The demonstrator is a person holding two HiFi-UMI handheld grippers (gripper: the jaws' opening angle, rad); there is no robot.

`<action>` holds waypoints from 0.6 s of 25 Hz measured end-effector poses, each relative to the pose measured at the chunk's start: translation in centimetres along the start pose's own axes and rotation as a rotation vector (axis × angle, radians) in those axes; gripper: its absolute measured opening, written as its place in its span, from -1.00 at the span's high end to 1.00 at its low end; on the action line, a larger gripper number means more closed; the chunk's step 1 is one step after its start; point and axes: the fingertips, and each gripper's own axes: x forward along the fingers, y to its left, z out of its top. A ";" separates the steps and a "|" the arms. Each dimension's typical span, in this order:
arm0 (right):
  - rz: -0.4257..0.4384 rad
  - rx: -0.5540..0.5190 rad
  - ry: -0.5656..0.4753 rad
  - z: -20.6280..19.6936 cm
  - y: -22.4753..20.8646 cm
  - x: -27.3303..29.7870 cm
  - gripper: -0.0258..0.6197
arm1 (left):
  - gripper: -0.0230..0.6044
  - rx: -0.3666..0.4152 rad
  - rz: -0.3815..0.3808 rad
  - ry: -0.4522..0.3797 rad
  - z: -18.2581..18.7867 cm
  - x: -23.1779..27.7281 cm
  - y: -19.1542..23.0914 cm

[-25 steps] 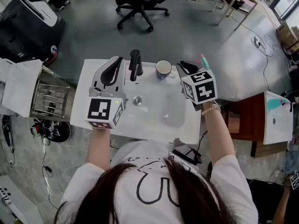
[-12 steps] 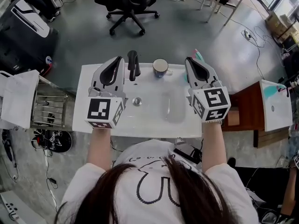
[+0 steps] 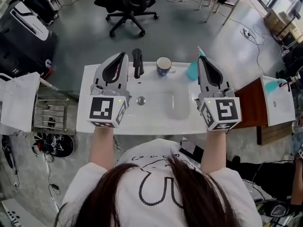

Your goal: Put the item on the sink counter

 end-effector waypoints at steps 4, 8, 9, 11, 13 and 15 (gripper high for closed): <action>-0.008 -0.002 -0.038 1.1 0.4 -1.2 0.83 | 0.90 0.008 -0.001 -0.022 0.9 -0.4 0.2; -0.026 -0.018 -0.045 1.8 0.3 -1.7 0.83 | 0.90 0.003 0.002 -0.041 1.7 -0.6 0.7; -0.029 -0.024 -0.043 1.9 0.3 -1.8 0.83 | 0.90 0.004 0.002 -0.044 1.9 -0.7 0.8; -0.035 -0.028 -0.043 2.1 0.4 -2.0 0.83 | 0.90 0.008 0.000 -0.052 2.2 -0.7 0.8; -0.037 -0.032 -0.044 2.3 0.5 -2.1 0.83 | 0.90 0.015 0.000 -0.058 2.5 -0.8 0.8; -0.038 -0.038 -0.045 2.5 0.6 -2.3 0.83 | 0.90 0.019 0.000 -0.063 2.8 -0.9 0.8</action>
